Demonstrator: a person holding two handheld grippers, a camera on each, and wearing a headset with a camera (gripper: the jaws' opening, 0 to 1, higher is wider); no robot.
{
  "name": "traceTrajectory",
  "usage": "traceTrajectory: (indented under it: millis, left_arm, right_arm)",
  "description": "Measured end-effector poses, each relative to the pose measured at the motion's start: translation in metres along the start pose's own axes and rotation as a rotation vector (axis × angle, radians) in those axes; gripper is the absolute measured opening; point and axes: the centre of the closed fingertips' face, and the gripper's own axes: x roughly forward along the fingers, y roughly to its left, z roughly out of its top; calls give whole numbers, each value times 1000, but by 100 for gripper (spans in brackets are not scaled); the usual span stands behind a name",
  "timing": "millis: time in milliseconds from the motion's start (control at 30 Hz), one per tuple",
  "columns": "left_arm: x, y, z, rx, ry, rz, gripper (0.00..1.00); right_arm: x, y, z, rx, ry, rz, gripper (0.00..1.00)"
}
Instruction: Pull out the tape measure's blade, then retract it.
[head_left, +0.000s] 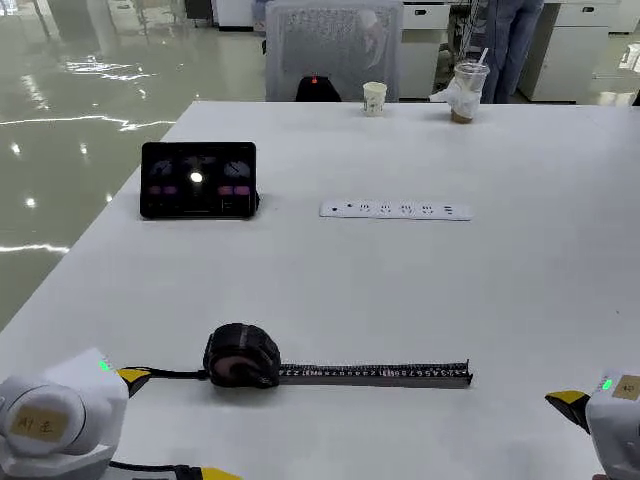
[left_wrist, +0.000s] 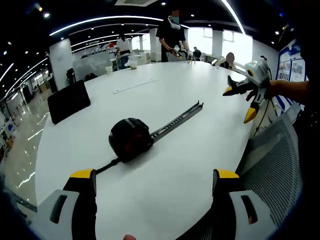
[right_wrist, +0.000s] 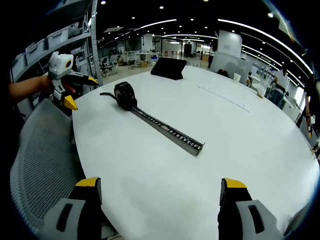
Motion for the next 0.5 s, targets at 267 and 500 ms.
traceTrajectory:
  millis: [267, 500]
  left_arm:
    - [-6, -10, 0, -47, -19, 27, 98]
    - [-9, -25, 4, -82, -32, 34, 99]
  right_arm:
    - [-8, 8, 3, 44, -35, -38, 99]
    - [-12, 20, 9, 80, -58, -64, 99]
